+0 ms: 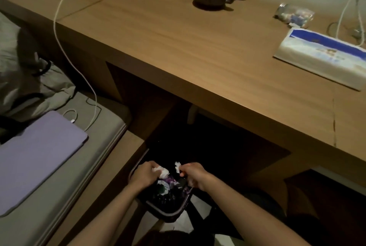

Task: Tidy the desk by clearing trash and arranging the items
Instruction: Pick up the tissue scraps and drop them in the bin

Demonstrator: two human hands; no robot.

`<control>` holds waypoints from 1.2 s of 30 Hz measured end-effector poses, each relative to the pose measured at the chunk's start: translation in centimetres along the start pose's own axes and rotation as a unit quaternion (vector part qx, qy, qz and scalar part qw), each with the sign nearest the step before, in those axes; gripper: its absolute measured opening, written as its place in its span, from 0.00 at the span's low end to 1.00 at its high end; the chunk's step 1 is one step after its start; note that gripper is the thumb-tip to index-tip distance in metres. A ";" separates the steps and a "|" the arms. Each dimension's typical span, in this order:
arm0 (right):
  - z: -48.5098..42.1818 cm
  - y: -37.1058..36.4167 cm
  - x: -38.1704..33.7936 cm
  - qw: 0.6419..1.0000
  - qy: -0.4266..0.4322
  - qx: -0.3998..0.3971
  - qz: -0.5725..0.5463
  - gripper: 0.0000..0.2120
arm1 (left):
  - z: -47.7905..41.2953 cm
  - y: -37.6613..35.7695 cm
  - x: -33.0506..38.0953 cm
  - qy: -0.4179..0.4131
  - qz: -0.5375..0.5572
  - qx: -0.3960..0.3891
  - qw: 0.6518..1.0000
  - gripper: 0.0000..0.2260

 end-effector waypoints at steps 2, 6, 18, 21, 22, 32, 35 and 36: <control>-1.1 -0.7 0.2 0.999 -0.015 0.004 -0.033 0.11 | -0.7 -0.7 -0.4 0.016 0.018 -0.007 1.000 0.12; -2.6 -2.4 0.8 0.992 -0.031 -0.026 -0.118 0.09 | -1.2 -1.7 -1.0 0.035 0.028 -0.024 0.999 0.20; 0.7 1.9 -2.6 0.984 0.105 -0.062 0.128 0.15 | 2.3 2.8 4.5 -0.083 -0.036 0.039 0.995 0.14; 5.3 3.7 -6.0 0.970 0.189 -0.078 0.130 0.12 | 5.6 5.3 7.6 -0.137 -0.043 0.084 0.986 0.12; 7.1 4.2 -7.2 0.962 0.221 -0.086 0.136 0.12 | 6.9 6.1 8.8 -0.158 -0.040 0.097 0.982 0.11; 26.7 9.7 -15.1 0.876 0.453 -0.092 0.135 0.11 | 21.5 12.8 18.7 -0.322 0.029 0.158 0.933 0.10; 31.4 12.2 -16.0 0.860 0.487 -0.067 0.133 0.11 | 24.9 14.2 21.9 -0.359 0.056 0.172 0.916 0.10; 32.6 13.2 -16.3 0.854 0.500 -0.050 0.136 0.11 | 25.8 14.5 23.1 -0.370 0.064 0.173 0.911 0.10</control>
Point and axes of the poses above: each hand's wrist, its own z-axis away from the middle knuckle, its own y-axis out of the back of the hand, x = y × z, the point moved 7 cm from there along -z, towards the middle knuckle, and after that the axes turned 5 degrees about y, right-handed, at the moved point
